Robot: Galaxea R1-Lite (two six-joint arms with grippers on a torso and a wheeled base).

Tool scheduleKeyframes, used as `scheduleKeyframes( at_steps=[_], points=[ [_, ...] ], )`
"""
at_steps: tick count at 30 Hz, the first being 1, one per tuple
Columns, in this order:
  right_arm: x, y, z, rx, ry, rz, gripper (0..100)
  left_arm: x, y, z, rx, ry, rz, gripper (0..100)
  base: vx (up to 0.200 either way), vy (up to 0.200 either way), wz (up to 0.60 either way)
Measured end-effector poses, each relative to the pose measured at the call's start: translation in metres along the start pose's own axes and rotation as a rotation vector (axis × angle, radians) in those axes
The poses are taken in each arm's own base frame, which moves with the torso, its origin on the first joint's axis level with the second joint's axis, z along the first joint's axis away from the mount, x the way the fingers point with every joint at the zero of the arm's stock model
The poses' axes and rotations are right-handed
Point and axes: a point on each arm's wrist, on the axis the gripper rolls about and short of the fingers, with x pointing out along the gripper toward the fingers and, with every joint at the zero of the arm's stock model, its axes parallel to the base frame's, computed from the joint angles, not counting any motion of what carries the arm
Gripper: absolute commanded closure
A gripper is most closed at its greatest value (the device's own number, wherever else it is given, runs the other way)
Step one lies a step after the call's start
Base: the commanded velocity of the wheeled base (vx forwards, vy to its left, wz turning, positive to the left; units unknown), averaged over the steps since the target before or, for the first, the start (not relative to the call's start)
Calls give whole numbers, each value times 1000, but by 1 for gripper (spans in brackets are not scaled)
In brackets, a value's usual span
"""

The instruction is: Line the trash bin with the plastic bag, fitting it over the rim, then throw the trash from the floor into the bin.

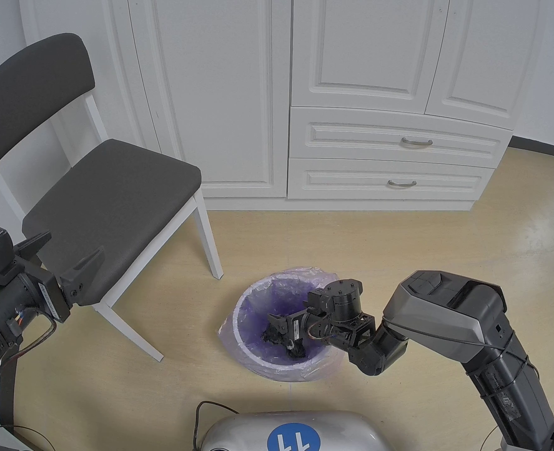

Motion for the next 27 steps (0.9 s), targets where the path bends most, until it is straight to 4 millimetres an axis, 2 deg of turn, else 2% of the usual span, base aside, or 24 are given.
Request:
scheduleKeyframes(
  at_steps=[5,9,16,21,25,27],
  points=[
    [-2,0,0,-1,-6,4,0,0,0,0,0,0,0,0,0,0,0],
    [-12,3,8,-4,-4,18,0,0,0,0,0,0,0,0,0,0,0],
    [-47,-5,47,-70,9,11,0,0,0,0,0,0,0,0,0,0,0],
    [-80,-37,62,-179,180,-41,0,0,0,0,0,0,0,0,0,0,0],
    [-104,-79,71,-295,295,-69,0,0,0,-1,0,4,0,0,0,0,0],
    [-110,-97,75,-331,312,-85,0,0,0,-1,1,5,0,0,0,0,0]
  ],
)
